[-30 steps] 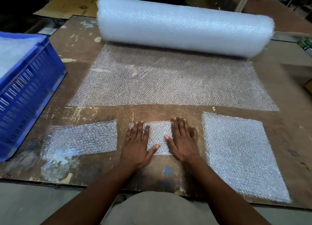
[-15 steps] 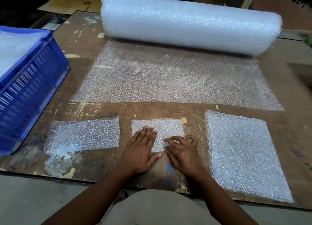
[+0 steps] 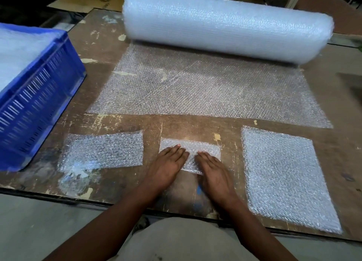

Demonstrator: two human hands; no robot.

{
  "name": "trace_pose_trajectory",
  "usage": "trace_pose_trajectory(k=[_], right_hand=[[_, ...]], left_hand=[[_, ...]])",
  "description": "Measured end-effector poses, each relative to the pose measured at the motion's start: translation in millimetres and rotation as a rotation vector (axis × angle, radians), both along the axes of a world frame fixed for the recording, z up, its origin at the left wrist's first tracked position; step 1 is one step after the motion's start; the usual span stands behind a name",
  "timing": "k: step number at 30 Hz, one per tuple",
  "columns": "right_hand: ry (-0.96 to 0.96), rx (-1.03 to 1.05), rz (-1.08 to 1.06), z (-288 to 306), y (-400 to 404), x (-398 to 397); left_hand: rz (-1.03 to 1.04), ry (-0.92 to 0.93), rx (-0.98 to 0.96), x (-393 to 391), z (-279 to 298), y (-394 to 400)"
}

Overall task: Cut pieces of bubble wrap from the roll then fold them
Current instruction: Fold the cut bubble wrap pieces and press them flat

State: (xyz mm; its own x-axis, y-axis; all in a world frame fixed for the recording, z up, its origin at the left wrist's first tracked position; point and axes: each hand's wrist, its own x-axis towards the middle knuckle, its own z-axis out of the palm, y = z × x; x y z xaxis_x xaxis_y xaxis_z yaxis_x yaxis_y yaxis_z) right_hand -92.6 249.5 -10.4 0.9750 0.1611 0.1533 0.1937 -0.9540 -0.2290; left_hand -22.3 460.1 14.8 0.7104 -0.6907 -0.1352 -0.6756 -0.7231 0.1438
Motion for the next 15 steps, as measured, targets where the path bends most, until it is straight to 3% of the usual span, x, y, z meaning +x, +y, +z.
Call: trace_pose_trajectory(k=[7, 15], right_hand=[[-0.225, 0.079, 0.032, 6, 25, 4], [-0.274, 0.152, 0.210, 18, 115, 58]], left_hand=[[-0.123, -0.267, -0.029, 6, 0, 33], [0.067, -0.428, -0.104, 16, 20, 129]])
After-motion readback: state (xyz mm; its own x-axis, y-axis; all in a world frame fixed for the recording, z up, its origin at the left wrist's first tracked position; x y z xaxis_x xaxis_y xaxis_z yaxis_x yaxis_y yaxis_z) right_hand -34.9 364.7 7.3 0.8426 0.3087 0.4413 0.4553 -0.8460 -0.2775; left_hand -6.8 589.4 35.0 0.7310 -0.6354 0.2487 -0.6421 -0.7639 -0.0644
